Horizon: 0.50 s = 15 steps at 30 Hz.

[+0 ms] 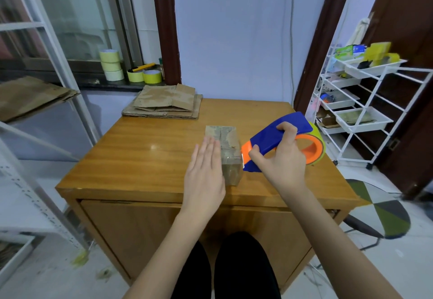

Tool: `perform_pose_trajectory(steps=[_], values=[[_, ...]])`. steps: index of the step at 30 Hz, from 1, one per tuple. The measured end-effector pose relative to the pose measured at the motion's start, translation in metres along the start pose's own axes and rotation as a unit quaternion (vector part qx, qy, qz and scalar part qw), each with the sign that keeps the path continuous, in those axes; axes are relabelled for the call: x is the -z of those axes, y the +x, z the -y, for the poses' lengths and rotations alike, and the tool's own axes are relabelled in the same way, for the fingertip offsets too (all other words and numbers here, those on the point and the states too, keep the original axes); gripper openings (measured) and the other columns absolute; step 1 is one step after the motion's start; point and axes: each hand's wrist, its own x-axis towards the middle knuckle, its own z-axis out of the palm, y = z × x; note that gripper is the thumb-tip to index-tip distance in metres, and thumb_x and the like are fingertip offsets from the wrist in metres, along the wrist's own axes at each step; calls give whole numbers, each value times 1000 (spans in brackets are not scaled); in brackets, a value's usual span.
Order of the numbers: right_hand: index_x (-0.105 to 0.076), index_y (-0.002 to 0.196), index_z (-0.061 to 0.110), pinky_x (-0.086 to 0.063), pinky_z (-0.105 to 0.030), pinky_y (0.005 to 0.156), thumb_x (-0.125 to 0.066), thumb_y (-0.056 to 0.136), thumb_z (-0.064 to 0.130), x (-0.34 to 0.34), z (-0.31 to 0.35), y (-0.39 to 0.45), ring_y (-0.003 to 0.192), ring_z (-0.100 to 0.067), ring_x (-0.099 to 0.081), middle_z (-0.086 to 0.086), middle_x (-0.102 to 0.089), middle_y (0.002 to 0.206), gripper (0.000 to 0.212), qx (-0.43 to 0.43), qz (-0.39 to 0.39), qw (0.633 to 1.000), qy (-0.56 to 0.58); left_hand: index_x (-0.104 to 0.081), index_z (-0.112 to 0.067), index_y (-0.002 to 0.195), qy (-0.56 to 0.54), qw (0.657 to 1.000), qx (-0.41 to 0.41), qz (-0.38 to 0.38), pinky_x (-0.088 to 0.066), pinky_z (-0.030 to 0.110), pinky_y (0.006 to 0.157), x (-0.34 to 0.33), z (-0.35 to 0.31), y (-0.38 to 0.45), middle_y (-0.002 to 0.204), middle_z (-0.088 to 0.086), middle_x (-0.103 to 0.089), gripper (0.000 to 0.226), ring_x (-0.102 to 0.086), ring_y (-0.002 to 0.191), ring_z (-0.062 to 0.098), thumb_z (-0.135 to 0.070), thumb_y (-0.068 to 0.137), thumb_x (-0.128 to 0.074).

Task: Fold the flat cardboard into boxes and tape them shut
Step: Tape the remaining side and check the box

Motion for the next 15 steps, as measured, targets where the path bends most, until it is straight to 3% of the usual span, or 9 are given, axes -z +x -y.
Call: perform_pose_trajectory(steps=[4,9,12,14,15], values=[[-39,121,9,-49,-36,58,-70,79,32,-1,0,0,74,-22,-58,-1,-57,83,57,-3,0,1000,0,-7,-4,152,68,994,-29,82,3,33,120,2,0,4,159,12,-12,69,-8,148,20,-9,95,-45],[-38,121,10,-50,-39,60,-70,79,32,-2,-1,0,74,-24,-59,-4,-58,84,58,-6,-2,1000,1,-37,-6,145,38,997,-24,57,-7,29,117,8,1,9,150,10,-38,57,-32,141,20,-6,90,-53],[-38,120,9,-48,-37,58,-71,78,32,-2,-2,0,72,-24,-58,-5,-59,83,57,-3,-4,1000,0,-56,-4,129,31,998,-16,48,-17,30,113,11,2,16,133,13,-57,48,-51,126,24,-8,82,-65],[-39,120,9,-45,-33,55,-71,78,31,-3,-2,0,71,-23,-57,-4,-58,82,57,0,-5,1000,1,-53,-4,132,43,997,-43,46,-16,32,114,15,0,19,136,13,-54,52,-48,129,26,-9,82,-63],[-39,120,8,-43,-31,54,-71,78,31,-3,-2,0,70,-23,-57,-3,-58,82,57,3,-8,1000,0,-41,-4,142,51,994,-78,49,-10,32,115,15,-3,20,146,14,-43,59,-37,138,26,-9,85,-59]])
